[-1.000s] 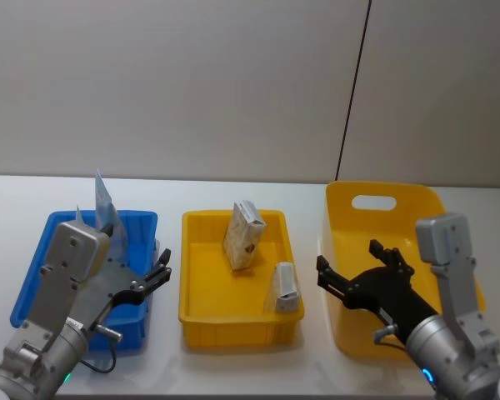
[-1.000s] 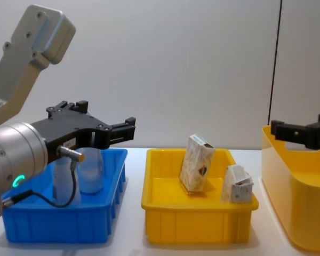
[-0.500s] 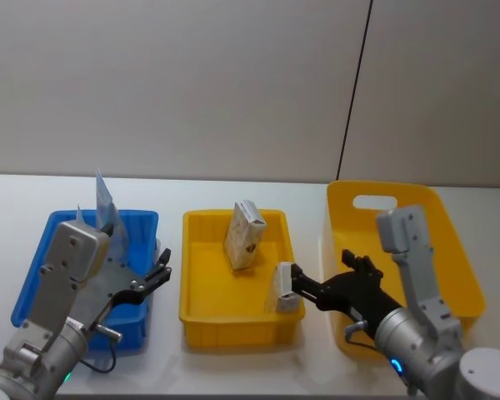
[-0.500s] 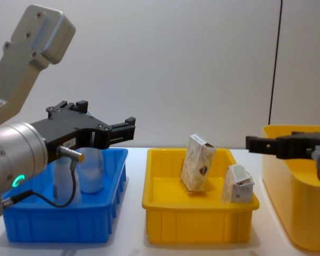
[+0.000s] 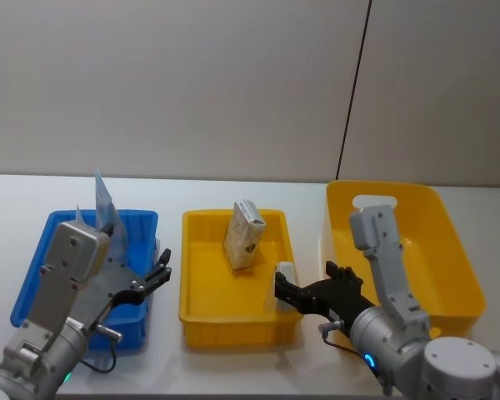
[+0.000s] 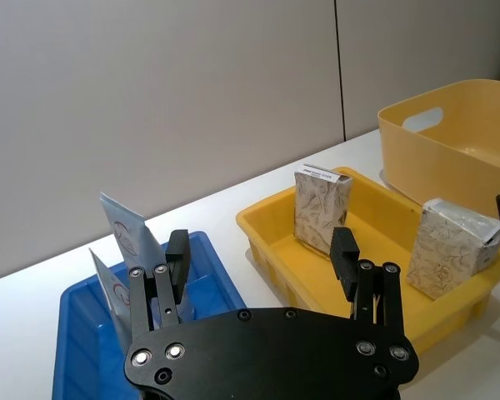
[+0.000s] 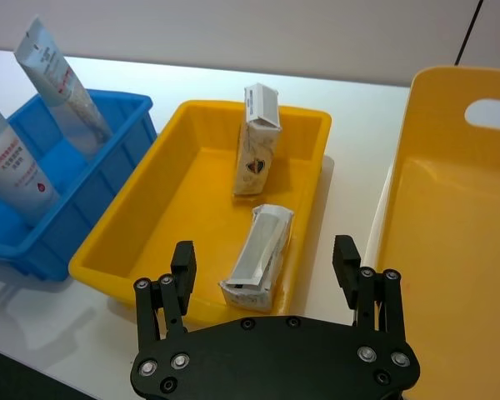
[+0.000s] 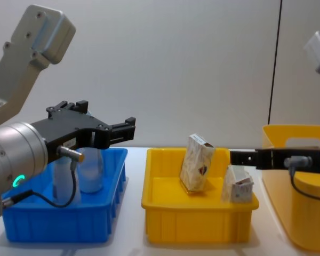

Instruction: Bimanual collaborative sorting of washing and personal care products

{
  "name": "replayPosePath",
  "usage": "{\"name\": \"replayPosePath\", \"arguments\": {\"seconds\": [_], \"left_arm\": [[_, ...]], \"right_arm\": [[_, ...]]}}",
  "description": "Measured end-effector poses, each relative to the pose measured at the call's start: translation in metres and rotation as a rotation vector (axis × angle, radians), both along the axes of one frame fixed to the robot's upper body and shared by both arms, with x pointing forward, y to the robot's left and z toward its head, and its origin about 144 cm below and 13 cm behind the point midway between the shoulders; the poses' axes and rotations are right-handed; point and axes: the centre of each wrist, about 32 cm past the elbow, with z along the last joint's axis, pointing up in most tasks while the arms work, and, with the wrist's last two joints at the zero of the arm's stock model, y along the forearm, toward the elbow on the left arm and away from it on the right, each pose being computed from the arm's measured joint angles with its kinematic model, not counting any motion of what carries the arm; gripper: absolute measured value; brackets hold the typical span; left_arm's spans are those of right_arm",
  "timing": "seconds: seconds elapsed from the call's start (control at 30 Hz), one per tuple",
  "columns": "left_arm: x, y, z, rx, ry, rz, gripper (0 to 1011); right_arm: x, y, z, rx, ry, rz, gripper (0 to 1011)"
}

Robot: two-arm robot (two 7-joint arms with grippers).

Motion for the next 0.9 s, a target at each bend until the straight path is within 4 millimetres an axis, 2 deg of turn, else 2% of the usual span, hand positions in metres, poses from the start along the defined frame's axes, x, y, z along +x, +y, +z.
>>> {"name": "replayPosePath", "arguments": {"seconds": [0.9], "left_arm": [[0.0,0.0,0.0,0.0,0.0,0.0,1001]], "right_arm": [[0.028,0.029,-0.014,0.017,0.118,-0.036,1004]]}}
